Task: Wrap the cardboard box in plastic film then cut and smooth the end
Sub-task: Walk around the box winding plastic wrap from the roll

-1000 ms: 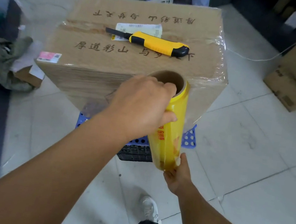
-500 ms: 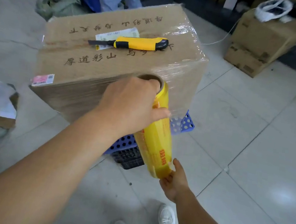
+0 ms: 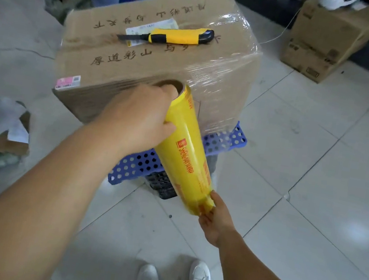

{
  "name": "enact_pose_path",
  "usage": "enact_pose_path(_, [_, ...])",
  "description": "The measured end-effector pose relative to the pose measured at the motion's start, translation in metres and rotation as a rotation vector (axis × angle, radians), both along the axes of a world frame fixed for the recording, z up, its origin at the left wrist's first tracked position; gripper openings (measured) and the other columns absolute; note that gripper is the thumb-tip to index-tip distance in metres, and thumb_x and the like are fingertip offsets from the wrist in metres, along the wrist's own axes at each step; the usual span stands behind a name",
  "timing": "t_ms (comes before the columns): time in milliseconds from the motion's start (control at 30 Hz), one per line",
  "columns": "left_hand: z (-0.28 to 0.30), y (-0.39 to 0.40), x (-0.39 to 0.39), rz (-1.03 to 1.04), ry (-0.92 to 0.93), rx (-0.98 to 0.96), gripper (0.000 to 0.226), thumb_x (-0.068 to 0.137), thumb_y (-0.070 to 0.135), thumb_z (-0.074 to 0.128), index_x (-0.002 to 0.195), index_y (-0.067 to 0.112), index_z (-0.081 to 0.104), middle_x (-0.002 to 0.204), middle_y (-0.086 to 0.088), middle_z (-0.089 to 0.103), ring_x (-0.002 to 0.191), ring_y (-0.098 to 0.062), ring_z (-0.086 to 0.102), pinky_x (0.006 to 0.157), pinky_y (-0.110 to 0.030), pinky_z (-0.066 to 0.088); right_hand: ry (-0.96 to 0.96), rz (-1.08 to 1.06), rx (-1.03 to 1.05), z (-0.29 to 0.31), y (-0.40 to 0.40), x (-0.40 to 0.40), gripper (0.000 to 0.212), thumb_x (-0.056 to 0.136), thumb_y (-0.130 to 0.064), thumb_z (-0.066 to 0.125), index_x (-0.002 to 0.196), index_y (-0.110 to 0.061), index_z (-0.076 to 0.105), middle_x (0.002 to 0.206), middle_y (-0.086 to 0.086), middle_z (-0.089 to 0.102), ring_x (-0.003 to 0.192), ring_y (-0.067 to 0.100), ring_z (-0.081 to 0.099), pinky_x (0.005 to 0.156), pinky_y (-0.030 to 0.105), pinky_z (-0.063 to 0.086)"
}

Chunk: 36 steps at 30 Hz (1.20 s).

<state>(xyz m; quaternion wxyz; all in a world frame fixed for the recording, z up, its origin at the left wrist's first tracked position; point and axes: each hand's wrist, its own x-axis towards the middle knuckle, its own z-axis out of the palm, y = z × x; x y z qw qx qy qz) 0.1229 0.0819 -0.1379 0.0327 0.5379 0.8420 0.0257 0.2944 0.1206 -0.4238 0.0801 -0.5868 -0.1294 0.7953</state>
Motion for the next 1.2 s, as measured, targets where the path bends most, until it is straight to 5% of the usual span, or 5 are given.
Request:
enact_pose_path(233, [0.001, -0.022, -0.010, 0.093, 0.084, 0.089, 0.049, 0.078, 0.062, 0.056, 0.101, 0.019, 0.057, 0.091, -0.007, 0.063, 0.087, -0.032, 0.058, 0.061, -0.034, 0.039, 0.004, -0.038, -0.007, -0.001, -0.030, -0.008, 0.057, 0.088, -0.051, 0.059, 0.132, -0.016, 0.053, 0.128, 0.006, 0.059, 0.102, 0.017, 0.059, 0.087, 0.029, 0.045])
enact_pose_path(367, [0.004, -0.042, -0.035, 0.003, -0.053, 0.021, 0.036, 0.078, 0.046, 0.064, 0.098, 0.018, 0.054, 0.081, -0.002, 0.059, 0.077, -0.027, 0.056, 0.063, -0.037, 0.047, -0.011, -0.116, -0.007, 0.001, -0.065, -0.025, 0.059, 0.088, -0.043, 0.064, 0.135, -0.010, 0.049, 0.131, 0.008, 0.055, 0.114, 0.021, 0.054, 0.099, 0.030, 0.042])
enact_pose_path(533, [0.012, -0.059, -0.051, -0.054, -0.025, 0.087, 0.038, 0.080, 0.048, 0.063, 0.102, 0.017, 0.056, 0.087, -0.003, 0.059, 0.076, -0.023, 0.050, 0.061, -0.034, 0.036, -0.171, -0.188, 0.082, 0.009, -0.090, -0.052, 0.060, 0.081, -0.061, 0.062, 0.112, -0.009, 0.059, 0.098, 0.006, 0.059, 0.076, 0.017, 0.054, 0.061, 0.027, 0.048])
enact_pose_path(667, [0.016, -0.074, -0.055, -0.111, 0.000, 0.143, 0.041, 0.081, 0.054, 0.060, 0.100, 0.018, 0.056, 0.087, -0.004, 0.056, 0.079, -0.026, 0.049, 0.060, -0.032, 0.032, -0.045, -0.229, 0.054, 0.013, -0.116, -0.069, 0.049, 0.086, -0.053, 0.060, 0.120, -0.018, 0.055, 0.117, 0.005, 0.061, 0.104, 0.021, 0.059, 0.082, 0.034, 0.046])
enact_pose_path(1200, [-0.010, -0.105, -0.114, -0.291, 0.053, -0.014, 0.047, 0.078, 0.052, 0.062, 0.106, 0.016, 0.050, 0.110, -0.008, 0.061, 0.100, -0.030, 0.057, 0.071, -0.036, 0.042, -0.146, -0.409, 0.029, -0.010, -0.154, -0.130, 0.051, 0.086, -0.061, 0.055, 0.113, -0.018, 0.055, 0.094, 0.008, 0.064, 0.077, 0.018, 0.061, 0.070, 0.029, 0.052])
